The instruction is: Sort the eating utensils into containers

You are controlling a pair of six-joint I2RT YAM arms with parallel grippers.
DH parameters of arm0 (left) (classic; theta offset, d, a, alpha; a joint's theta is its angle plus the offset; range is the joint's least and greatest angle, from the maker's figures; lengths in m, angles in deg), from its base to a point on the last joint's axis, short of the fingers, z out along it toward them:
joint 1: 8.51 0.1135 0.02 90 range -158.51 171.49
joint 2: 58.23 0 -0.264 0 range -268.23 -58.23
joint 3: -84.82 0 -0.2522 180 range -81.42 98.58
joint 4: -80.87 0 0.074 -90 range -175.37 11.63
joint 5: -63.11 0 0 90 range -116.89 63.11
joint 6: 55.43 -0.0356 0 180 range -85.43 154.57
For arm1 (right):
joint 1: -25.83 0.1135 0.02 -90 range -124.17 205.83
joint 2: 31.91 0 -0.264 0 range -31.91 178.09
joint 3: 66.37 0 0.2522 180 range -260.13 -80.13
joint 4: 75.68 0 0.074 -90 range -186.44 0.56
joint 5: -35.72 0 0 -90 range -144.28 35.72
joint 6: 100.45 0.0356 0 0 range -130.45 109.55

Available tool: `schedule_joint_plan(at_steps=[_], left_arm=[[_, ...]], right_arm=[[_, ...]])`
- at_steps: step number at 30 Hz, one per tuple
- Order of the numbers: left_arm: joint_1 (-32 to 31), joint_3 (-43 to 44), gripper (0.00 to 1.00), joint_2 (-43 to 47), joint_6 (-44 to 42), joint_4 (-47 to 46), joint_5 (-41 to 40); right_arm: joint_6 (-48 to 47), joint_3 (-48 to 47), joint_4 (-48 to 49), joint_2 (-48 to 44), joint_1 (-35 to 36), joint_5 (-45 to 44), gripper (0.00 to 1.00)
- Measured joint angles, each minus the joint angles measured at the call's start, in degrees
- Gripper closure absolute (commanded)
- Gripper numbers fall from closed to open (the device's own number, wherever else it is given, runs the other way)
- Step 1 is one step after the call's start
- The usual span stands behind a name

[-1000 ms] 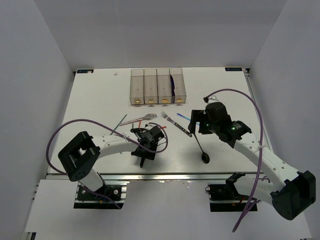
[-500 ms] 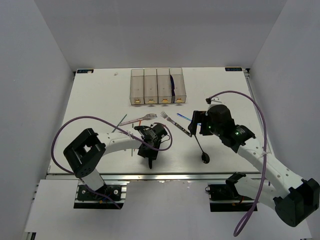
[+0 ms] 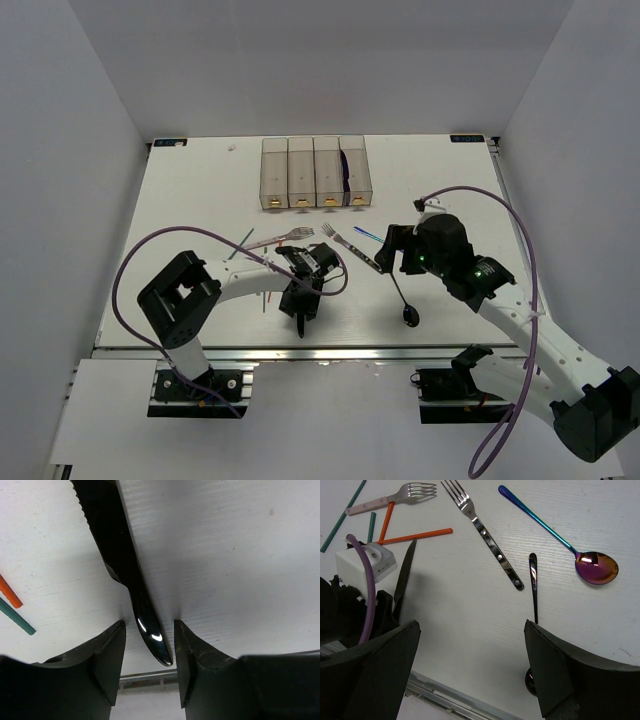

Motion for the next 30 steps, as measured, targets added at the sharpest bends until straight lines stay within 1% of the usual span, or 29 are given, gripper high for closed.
schedule_joint_plan(at_steps=[10, 14, 26, 29, 30], left_arm=[[0.6, 0.8, 0.47, -0.6, 3.4, 0.9, -0.5], [0.9, 1.0, 0.49, -0.8, 4.0, 1.2, -0.7], [1.0, 1.4, 0.49, -1.1, 5.1, 1.1, -1.5], [1.0, 1.4, 0.50, -1.1, 5.4, 1.0, -1.8], [1.0, 1.4, 0.53, -1.1, 5.4, 0.9, -1.9]], right_arm=[[0.2, 0.1, 1.5, -0.1, 0.1, 1.9, 0.11], [0.2, 0.4, 2.0, -0.1, 0.1, 2.3, 0.11], [0.2, 1.9, 2.8, -0.2, 0.1, 3.0, 0.11], [0.2, 1.9, 2.9, -0.3, 0.1, 3.0, 0.11], [0.2, 1.9, 3.0, -0.4, 0.1, 3.3, 0.11]])
